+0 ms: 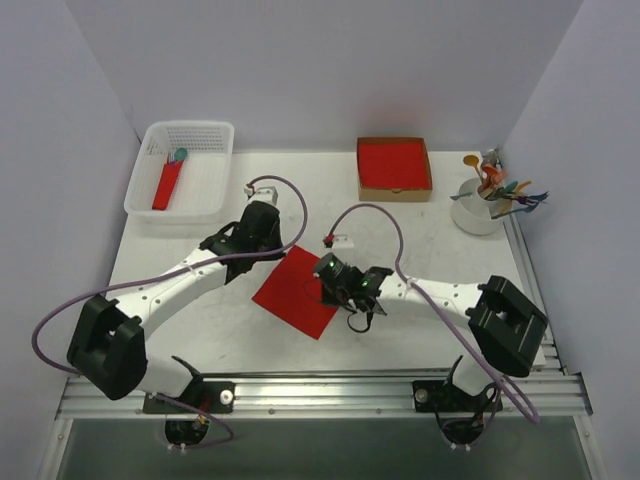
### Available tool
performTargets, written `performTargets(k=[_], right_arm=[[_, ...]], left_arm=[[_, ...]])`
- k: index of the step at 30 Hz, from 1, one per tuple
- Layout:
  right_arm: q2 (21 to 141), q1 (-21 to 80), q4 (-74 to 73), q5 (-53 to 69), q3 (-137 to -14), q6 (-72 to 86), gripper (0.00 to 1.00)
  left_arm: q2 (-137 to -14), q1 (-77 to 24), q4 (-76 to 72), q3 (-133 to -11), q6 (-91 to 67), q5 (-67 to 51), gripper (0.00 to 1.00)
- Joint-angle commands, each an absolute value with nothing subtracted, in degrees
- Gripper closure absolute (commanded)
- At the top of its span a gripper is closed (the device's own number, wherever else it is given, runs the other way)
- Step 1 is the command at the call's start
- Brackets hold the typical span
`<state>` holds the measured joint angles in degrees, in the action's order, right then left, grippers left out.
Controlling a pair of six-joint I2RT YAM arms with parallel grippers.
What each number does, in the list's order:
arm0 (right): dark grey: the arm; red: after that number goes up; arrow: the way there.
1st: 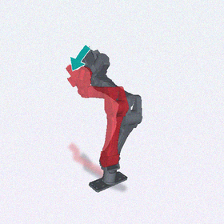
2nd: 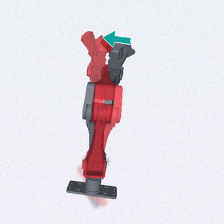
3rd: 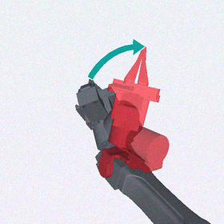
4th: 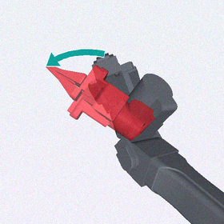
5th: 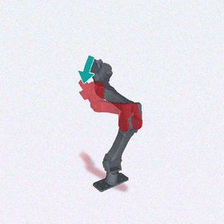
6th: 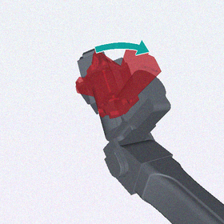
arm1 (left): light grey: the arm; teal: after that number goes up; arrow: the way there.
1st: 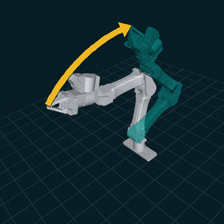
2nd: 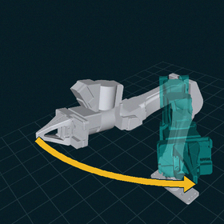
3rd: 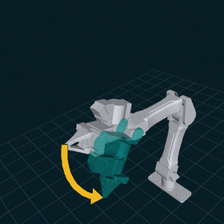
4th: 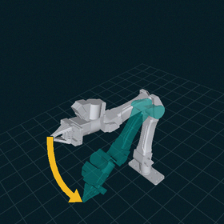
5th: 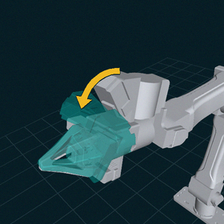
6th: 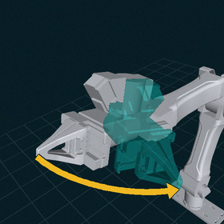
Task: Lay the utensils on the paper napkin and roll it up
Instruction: Adjust the napkin at the center of the board.
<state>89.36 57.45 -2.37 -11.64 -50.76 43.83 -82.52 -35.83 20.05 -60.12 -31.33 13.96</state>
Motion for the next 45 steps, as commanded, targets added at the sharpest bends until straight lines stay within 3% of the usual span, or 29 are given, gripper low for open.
performTargets(k=[1,5,12,26,45], right_arm=[[88.9,52.1,-4.2,-12.1,-52.6,38.0,0.97],[91.0,47.6,-3.9,-11.4,-54.1,34.8,1.00],[94.7,42.1,-3.3,-10.4,-55.8,31.6,1.00],[99.1,40.6,-0.4,-8.6,-53.5,31.9,1.00],[96.6,29.6,1.7,-7.6,-48.2,31.4,1.00]], left_arm=[[-77.3,-37.3,22.5,-50.5,-36.4,14.4,0.81],[-74.6,-38.5,20.5,-43.4,-38.4,14.2,0.97],[-74.4,-38.5,18.2,-39.1,-40.1,13.5,0.98],[-78.4,-38.4,19.3,-39.9,-41.2,15.8,0.98],[-97.0,-38.2,12.6,-50.9,-36.0,15.9,0.98]])
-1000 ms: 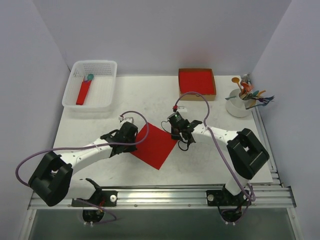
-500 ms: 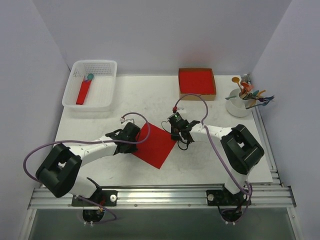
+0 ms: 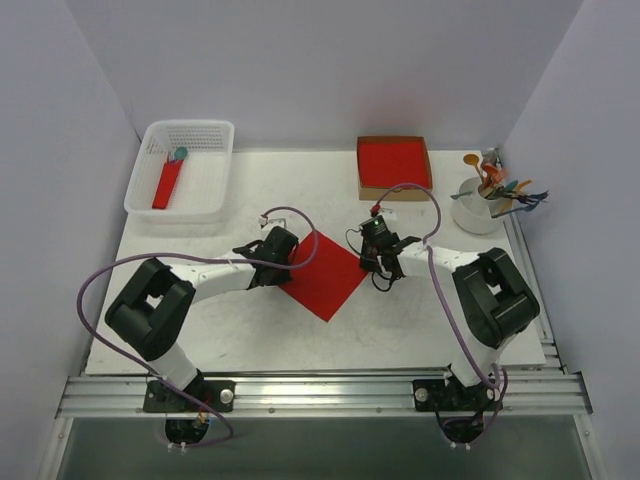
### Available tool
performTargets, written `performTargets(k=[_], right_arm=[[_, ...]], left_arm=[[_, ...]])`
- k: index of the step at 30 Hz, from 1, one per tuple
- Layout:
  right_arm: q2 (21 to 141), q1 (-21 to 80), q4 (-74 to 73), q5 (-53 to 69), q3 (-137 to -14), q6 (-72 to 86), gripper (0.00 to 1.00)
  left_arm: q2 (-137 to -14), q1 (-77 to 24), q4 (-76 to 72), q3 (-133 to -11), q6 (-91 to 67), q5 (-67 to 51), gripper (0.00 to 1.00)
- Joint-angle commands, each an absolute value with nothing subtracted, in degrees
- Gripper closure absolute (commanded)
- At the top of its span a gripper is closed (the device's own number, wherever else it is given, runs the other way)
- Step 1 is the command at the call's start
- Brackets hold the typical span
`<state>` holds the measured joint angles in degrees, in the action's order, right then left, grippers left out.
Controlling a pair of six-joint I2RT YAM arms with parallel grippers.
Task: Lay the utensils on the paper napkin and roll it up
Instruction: Adjust the napkin at the center of the board.
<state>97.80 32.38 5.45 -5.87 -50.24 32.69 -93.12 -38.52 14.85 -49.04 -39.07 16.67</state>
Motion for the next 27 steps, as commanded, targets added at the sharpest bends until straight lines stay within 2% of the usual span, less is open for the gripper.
performTargets(k=[1,10,18,21,24,25,27], right_arm=[[96.7,29.0,1.8,-7.2,-48.0,31.3,1.00],[94.5,24.7,1.9,-7.1,-45.4,32.0,1.00],[94.5,20.7,1.1,-4.6,-48.1,30.0,1.00],[93.3,20.2,-1.7,-4.7,-51.5,28.9,0.94],[91.0,19.5,-4.6,-5.2,-55.6,28.0,0.84],[90.3,19.3,-5.4,-5.7,-56.5,27.7,0.68],[87.3,17.8,-6.7,-5.5,-58.4,27.1,0.61]], left_arm=[[-97.9,-38.1,12.4,-52.6,-35.4,15.5,0.98],[-107.2,-36.5,9.4,-61.5,-31.8,9.1,0.98],[-106.8,-36.4,8.8,-64.5,-31.7,6.9,0.98],[-104.7,-36.4,9.8,-64.9,-31.5,6.1,0.98],[-102.3,-36.4,12.6,-66.4,-30.9,5.1,0.98],[-101.6,-36.4,13.3,-66.6,-30.7,5.0,0.97],[-99.3,-36.3,15.3,-67.5,-29.9,4.9,0.94]])
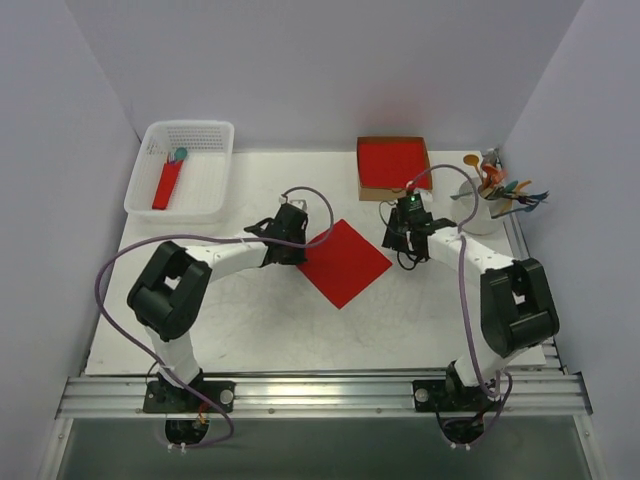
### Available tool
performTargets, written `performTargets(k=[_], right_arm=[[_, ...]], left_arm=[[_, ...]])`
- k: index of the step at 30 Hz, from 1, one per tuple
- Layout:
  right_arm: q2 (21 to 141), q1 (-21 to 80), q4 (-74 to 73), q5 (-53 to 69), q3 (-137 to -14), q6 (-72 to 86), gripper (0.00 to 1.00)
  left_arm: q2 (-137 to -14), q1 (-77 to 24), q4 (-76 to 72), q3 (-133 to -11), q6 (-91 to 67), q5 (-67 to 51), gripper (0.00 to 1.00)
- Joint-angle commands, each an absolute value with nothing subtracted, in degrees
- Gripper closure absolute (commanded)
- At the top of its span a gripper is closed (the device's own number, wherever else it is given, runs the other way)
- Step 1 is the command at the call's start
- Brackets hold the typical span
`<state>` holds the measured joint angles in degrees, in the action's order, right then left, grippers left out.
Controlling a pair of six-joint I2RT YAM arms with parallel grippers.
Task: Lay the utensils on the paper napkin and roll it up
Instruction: Adjust the napkin at the center of the board, then pick up the utensils from the container.
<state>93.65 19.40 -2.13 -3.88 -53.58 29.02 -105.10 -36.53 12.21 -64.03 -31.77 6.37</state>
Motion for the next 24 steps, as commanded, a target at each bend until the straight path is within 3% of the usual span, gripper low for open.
performTargets(k=[1,8,13,16,17,21,24], right_arm=[[86.2,16.8,-7.3,-5.5,-59.1,26.7,0.60],[76.0,7.1,-11.5,-9.6,-63.7,25.9,0.56],[76.9,5.5,-12.1,-11.9,-67.7,19.3,0.54],[78.0,5.5,-11.5,-15.0,-68.9,16.4,0.52],[78.2,5.5,-11.6,-15.9,-69.8,16.0,0.51],[79.7,5.7,-11.3,-17.6,-70.7,11.8,0.45],[80.0,6.6,-13.6,-16.5,-71.8,9.2,0.41]], left_arm=[[-98.6,-36.3,16.3,-67.9,-29.7,4.8,0.91],[-89.5,-36.2,21.8,-67.7,-28.3,7.3,0.68],[-81.6,-35.9,18.5,-61.3,-27.4,10.5,0.58],[-77.4,-35.5,16.6,-58.2,-27.0,11.7,0.41],[-76.3,-35.5,16.1,-57.4,-26.4,11.8,0.29],[-69.9,-35.5,11.2,-52.3,-25.8,11.5,0.03],[-66.5,-35.5,6.3,-47.5,-25.0,11.1,0.06]])
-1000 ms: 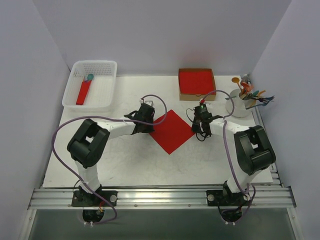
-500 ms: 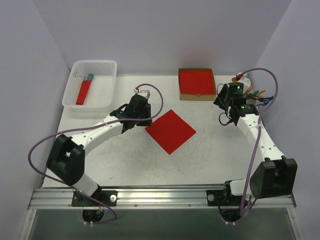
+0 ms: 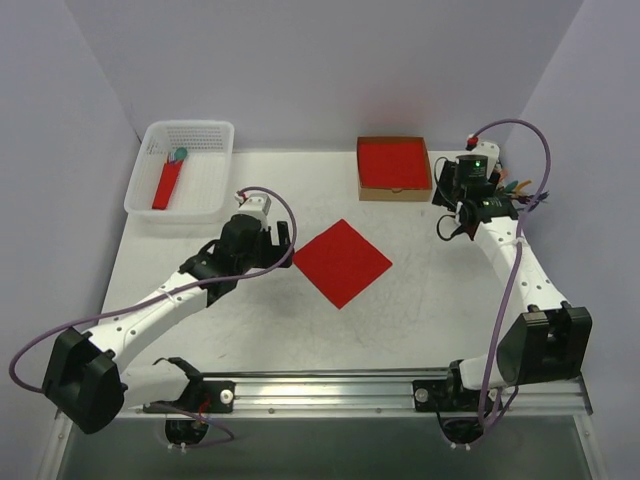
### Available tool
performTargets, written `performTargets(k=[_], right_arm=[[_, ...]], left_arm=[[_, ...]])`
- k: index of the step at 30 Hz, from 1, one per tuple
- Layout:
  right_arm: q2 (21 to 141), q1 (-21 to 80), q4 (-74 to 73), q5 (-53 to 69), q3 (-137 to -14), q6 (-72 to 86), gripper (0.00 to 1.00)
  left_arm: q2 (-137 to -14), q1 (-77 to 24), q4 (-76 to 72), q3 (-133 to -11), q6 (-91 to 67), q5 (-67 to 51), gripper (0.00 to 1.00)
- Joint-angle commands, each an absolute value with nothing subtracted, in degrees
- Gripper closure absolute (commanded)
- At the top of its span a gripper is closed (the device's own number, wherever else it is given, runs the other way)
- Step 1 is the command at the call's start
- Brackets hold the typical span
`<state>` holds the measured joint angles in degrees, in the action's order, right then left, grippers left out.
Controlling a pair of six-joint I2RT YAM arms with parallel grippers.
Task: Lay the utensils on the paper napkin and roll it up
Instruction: Pick up the utensils from the container.
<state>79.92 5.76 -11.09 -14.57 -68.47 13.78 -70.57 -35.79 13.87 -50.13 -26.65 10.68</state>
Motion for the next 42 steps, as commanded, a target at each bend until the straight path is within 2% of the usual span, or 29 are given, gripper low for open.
performTargets(k=[1,2,4,6,10,16,21,26,35,42], right_arm=[[79.8,7.1,-13.2,-17.4,-71.3,7.2,0.36],[79.3,8.4,-11.9,-18.6,-70.8,6.8,0.31],[79.4,8.9,-10.8,-19.8,-70.1,6.0,0.27],[80.8,9.8,-11.3,-22.3,-70.8,6.1,0.29],[86.2,12.0,-12.8,-26.4,-74.3,4.6,0.42],[94.5,12.6,-14.4,-31.5,-79.8,2.6,0.49],[97.7,12.4,-15.4,-33.7,-82.2,2.1,0.51],[101.5,12.2,-16.5,-36.7,-84.7,1.7,0.59],[105.6,11.9,-17.9,-39.5,-86.7,1.5,0.60],[108.1,11.6,-18.6,-40.8,-88.2,1.3,0.67]], left_arm=[[-65.9,-35.6,4.4,-46.5,-24.6,11.2,0.06],[-65.0,-35.6,3.6,-44.6,-23.8,11.1,0.06],[-64.9,-35.5,3.3,-43.9,-23.4,11.9,0.06],[-65.0,-35.5,3.5,-43.6,-23.5,12.0,0.06],[-66.1,-35.5,2.7,-43.3,-23.6,11.3,0.06],[-66.9,-35.5,1.6,-42.9,-23.6,9.8,0.06],[-66.8,-35.5,1.5,-42.8,-23.6,9.8,0.06],[-67.0,-35.5,1.5,-42.7,-23.5,9.8,0.06],[-67.7,-35.5,1.6,-42.9,-23.5,9.3,0.06],[-67.8,-35.5,1.7,-43.0,-23.4,9.5,0.06]])
